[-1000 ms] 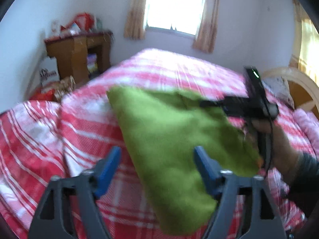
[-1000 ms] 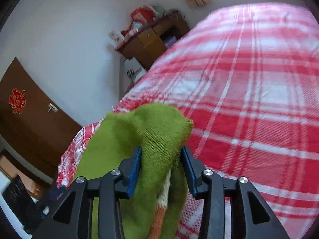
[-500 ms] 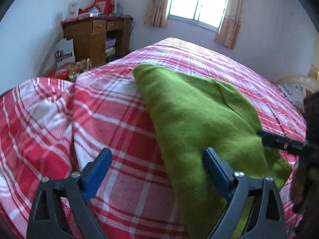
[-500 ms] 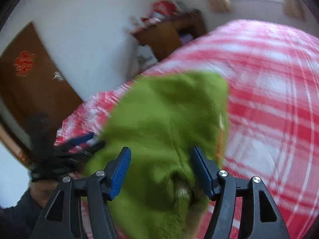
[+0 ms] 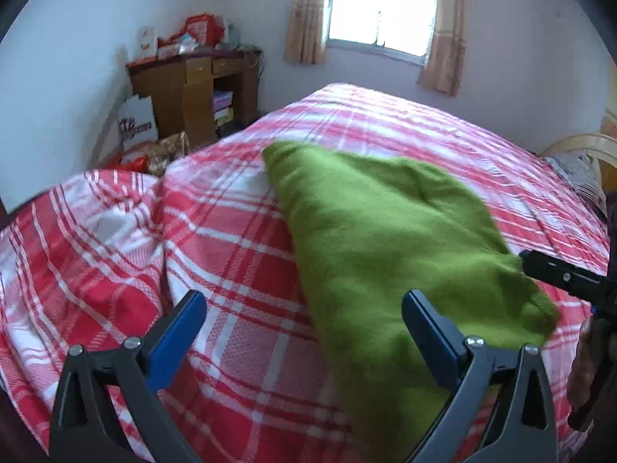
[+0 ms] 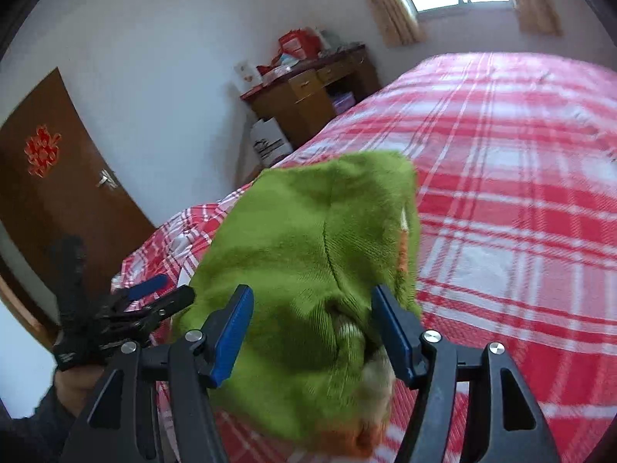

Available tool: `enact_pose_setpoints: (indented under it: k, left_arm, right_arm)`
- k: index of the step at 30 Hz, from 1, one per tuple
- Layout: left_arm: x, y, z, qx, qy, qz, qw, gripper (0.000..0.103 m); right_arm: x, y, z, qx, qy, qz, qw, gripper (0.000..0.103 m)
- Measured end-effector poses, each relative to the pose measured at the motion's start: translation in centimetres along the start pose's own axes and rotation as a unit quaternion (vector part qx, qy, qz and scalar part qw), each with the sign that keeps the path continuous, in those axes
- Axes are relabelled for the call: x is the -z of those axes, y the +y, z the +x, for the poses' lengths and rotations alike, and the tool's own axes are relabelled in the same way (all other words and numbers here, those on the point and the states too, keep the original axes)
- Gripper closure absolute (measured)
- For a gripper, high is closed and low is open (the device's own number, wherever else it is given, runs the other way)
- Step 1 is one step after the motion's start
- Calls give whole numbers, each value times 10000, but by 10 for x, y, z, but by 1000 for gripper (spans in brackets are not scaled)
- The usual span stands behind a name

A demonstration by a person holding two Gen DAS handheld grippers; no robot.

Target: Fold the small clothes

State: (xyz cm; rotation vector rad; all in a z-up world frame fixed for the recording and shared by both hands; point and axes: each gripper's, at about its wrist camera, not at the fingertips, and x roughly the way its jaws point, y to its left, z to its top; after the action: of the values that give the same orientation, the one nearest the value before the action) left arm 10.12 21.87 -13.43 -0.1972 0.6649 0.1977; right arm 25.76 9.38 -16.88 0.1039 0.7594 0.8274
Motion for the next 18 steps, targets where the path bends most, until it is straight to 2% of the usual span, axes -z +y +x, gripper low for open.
enact_pose_setpoints:
  k: [4,8,13,18]
  left_arm:
    - [-6,-8,-25,137,-239,112,9996,0]
    - [-18,-10,-50,243,-555,96,9981,0]
    - [-30,-12,-72,380,-911,86,9951,0]
    - [-33,-12,-84,415,-1087,108,9932,0]
  right_arm:
    - [-2,25,-24,427,-134,-363,9983,38]
    - [-4,57,-55,871,-604,-876,9905,38]
    - [-4,81,-81,1082,-997,-1317,9803,35]
    - [-2,89,-97,1175,-1200,-1315,9770,34]
